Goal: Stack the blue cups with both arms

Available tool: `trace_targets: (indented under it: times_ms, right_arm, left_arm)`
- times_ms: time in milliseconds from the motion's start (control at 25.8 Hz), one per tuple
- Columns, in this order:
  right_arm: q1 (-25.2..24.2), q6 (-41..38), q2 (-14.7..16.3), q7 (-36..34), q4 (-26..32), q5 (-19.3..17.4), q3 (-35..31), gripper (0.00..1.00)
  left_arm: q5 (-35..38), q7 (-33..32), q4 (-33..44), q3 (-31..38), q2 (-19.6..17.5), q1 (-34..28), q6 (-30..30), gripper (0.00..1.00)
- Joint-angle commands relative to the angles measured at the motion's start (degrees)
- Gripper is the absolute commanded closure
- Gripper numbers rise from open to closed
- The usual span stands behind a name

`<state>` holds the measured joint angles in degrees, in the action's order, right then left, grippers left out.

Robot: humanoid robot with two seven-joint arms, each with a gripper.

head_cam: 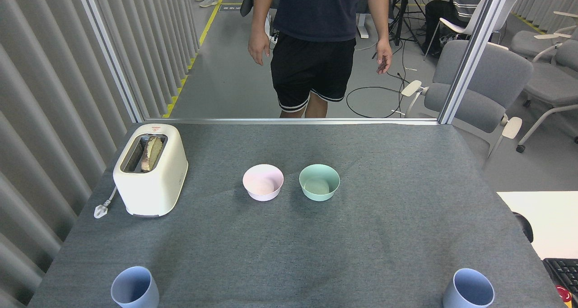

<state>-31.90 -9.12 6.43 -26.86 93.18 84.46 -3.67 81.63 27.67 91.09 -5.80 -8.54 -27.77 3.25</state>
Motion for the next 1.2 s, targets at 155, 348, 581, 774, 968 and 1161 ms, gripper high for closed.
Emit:
trace_targets:
  times_ms: [155, 348, 581, 774, 968, 1161]
  right_arm:
    - [0.0, 0.0, 0.0, 0.0, -0.1, 0.0, 0.0, 0.0]
    - [0.0, 0.1, 0.0, -0.1, -0.3, 0.0, 0.0, 0.0]
    - [0.0, 0.2, 0.1, -0.1, -0.5, -0.1, 0.1, 0.0]
    - [0.0, 0.2, 0.1, -0.2, -0.5, -0.1, 0.1, 0.0]
    - [0.0, 0.2, 0.1, -0.2, -0.6, -0.1, 0.1, 0.0]
    - [0.0, 0.2, 0.1, -0.3, -0.8, 0.0, 0.2, 0.0]
  left_arm:
    - [-1.0, -0.5, -0.6, 0.1, 0.5, 0.2, 0.6, 0.0]
    - [-4.3, -0.2, -1.1, 0.1, 1.9, 0.9, 6.5, 0.0]
    - [-4.5, -0.4, -3.3, -0.5, 3.4, 3.2, 11.7, 0.0]
    - [-4.5, -0.5, -6.3, -0.5, 4.5, 6.0, 11.9, 0.0]
    - [-4.6, -0.4, -9.1, 0.0, 4.5, 7.9, 12.4, 0.0]
    - [-5.1, -0.5, -9.4, 1.4, 4.5, 8.4, 12.4, 0.0]
